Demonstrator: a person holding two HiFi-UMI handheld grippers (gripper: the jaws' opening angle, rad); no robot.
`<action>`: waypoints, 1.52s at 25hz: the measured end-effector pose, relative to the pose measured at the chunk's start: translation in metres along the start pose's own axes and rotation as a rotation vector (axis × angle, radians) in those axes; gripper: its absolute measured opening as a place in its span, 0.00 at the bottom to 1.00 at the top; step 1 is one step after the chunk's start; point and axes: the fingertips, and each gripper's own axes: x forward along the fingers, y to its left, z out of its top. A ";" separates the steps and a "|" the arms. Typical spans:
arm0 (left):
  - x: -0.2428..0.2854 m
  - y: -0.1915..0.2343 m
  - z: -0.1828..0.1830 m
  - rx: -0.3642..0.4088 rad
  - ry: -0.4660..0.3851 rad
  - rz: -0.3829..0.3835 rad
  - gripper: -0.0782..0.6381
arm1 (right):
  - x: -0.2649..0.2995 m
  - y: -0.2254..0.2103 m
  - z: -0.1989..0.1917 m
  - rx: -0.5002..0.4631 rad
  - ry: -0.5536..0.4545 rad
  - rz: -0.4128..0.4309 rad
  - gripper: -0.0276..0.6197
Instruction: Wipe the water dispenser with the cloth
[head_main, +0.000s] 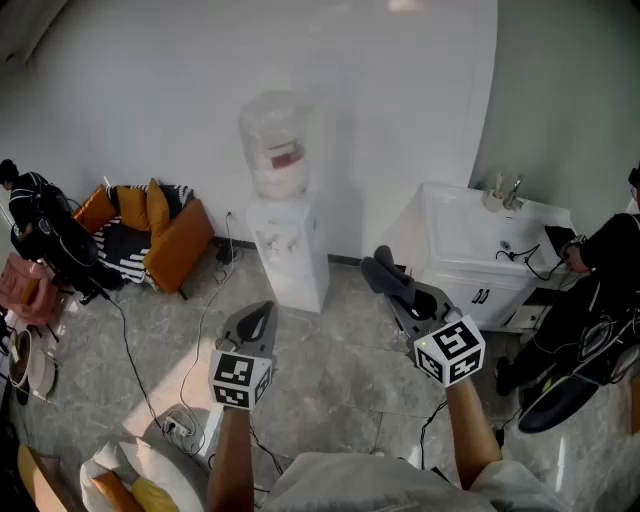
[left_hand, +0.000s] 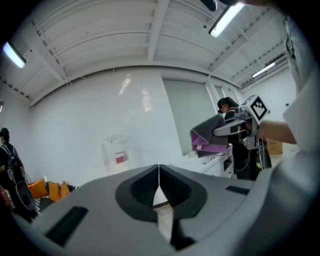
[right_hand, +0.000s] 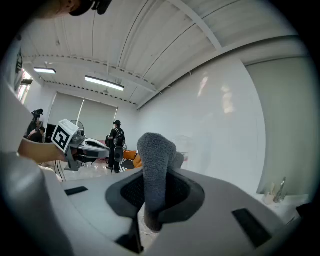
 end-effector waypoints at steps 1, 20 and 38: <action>0.003 -0.003 0.000 0.004 0.003 0.002 0.13 | -0.001 -0.004 -0.002 0.002 0.000 0.003 0.14; 0.064 -0.093 0.001 -0.002 0.066 0.061 0.13 | -0.051 -0.113 -0.052 0.090 0.002 0.044 0.14; 0.147 -0.023 -0.016 -0.001 0.075 0.087 0.13 | 0.046 -0.169 -0.059 0.100 0.030 0.021 0.14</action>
